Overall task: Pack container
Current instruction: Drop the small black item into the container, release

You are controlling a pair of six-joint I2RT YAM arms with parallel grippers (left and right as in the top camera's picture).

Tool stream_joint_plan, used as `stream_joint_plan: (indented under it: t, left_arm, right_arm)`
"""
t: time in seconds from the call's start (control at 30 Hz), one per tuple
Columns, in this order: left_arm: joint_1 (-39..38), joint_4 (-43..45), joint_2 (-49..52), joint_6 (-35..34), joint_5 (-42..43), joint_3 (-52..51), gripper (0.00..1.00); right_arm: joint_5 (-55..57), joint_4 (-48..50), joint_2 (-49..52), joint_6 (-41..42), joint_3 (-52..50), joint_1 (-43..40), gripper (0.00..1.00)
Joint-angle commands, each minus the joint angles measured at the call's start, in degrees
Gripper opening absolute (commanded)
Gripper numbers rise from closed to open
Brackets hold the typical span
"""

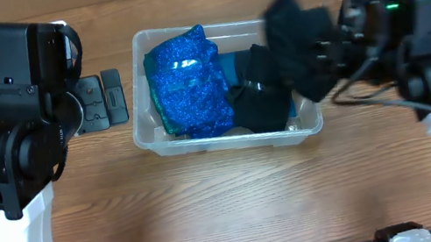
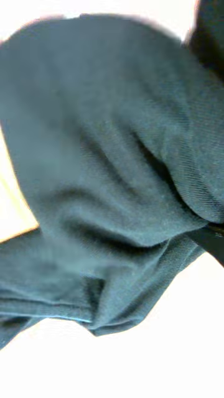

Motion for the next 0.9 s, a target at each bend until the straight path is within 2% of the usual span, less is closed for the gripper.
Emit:
stream_joint_plan:
  t: [0.0,0.1,0.13,0.23,0.27,0.37,0.43,0.47,0.53,0.67,0.73,0.8,0.87]
  left_arm:
    - [0.28,0.09,-0.20,0.90,-0.83,0.13,1.00]
    - [0.28,0.09,-0.20,0.90,-0.83,0.13,1.00]
    - [0.28,0.09,-0.20,0.90,-0.83,0.13,1.00]
    - [0.28,0.09,-0.20,0.90,-0.83,0.11,1.00]
    - [0.28,0.09,-0.20,0.90,-0.83,0.13,1.00]
    - [0.28,0.09,-0.20,0.90,-0.83,0.13,1.00]
    - [0.28,0.09,-0.20,0.90,-0.83,0.13,1.00]
    - [0.28,0.09,-0.20,0.90,-0.83,0.11,1.00]
    - [0.28,0.09,-0.20,0.90,-0.83,0.11,1.00]
    - [0.28,0.09,-0.20,0.90,-0.83,0.13,1.00]
    - [0.28,0.09,-0.20,0.90,-0.83,0.11,1.00]
    - [0.28,0.09,-0.20,0.90,-0.83,0.13,1.00]
    - [0.28,0.09,-0.20,0.90,-0.83,0.13,1.00]
  right_arm:
    - [13.88,7.52,5.14,15.74,0.46,10.21,0.13]
    - [17.51,12.70,11.26,21.42,0.46,14.10,0.14]
    - [20.06,13.66,14.56,24.81,0.46,14.86,0.18]
    - [20.87,16.83,21.00,25.81,0.46,15.06,0.54]
    - [19.65,17.07,22.56,24.39,0.46,15.06,0.59]
    - [19.23,15.50,21.42,19.54,0.50,14.82,0.66]
    - [20.26,14.03,17.42,16.94,0.66,13.75,0.81]
    - [21.57,12.81,15.41,16.59,0.85,13.05,0.84]
    - [23.37,10.64,9.97,13.77,0.94,10.01,0.86]
    - [23.74,5.18,2.91,8.04,0.94,-1.95,0.87]
    - [23.74,2.10,2.60,4.90,0.94,-8.79,0.89]
    - [23.67,-0.46,4.81,1.11,0.76,-17.49,1.00]
    - [22.45,-0.61,9.05,-2.84,0.76,-24.48,1.00]
